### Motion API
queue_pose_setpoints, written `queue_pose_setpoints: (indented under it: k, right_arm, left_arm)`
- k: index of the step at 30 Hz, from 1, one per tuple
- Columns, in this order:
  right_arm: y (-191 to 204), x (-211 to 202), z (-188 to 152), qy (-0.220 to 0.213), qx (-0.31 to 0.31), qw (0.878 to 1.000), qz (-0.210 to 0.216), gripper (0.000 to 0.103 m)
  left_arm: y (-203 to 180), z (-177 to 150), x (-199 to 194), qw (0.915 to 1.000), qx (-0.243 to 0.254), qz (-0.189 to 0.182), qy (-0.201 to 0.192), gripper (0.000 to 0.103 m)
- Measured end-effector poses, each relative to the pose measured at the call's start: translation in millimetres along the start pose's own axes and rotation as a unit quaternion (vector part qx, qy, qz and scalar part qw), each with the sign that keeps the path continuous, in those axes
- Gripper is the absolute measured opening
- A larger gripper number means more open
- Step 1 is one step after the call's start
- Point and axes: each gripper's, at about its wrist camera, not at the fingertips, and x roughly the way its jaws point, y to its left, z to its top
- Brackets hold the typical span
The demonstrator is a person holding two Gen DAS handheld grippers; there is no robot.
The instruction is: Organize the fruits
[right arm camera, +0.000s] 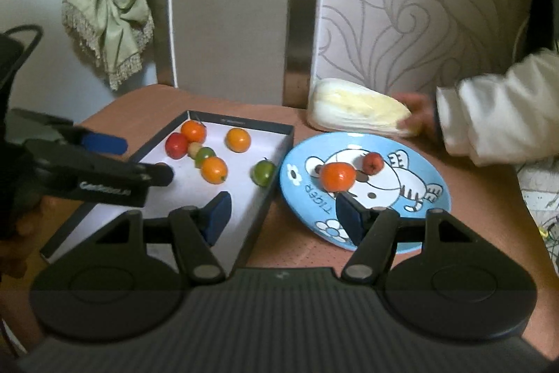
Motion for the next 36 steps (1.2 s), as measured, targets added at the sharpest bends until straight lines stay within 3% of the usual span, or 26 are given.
queue_pose_setpoints:
  k: [10,17,22,25,29,36]
  right_arm:
    - [23,0,7,-0.01,-0.058,0.998,0.004,0.067]
    - [51,-12,-1,-0.006,-0.113,0.993,0.029,0.067]
    - [59,-13,-2,-0.001,-0.117,0.992,0.039,0.067]
    - [62,-14,-6,0.005,-0.12,0.992,0.043,0.067]
    - [61,-18,-10,0.013,-0.115,0.992,0.046,0.067]
    - [58,-28,-18,0.026,-0.107,0.993,0.04,0.067]
  left_arm:
    - [13,19,36,0.9999,-0.01,0.009,0.009,0.077]
    - [30,8,31,0.9981,-0.056,-0.012,0.024,0.077]
    - [23,9,16,0.9986,-0.042,-0.031,-0.002,0.076]
    - [19,8,25,0.9984,-0.049,-0.022,0.019,0.076]
    - [8,4,39,0.9987,-0.03,-0.013,0.038,0.066]
    - [12,5,50,0.9962,-0.056,0.021,0.064,0.058]
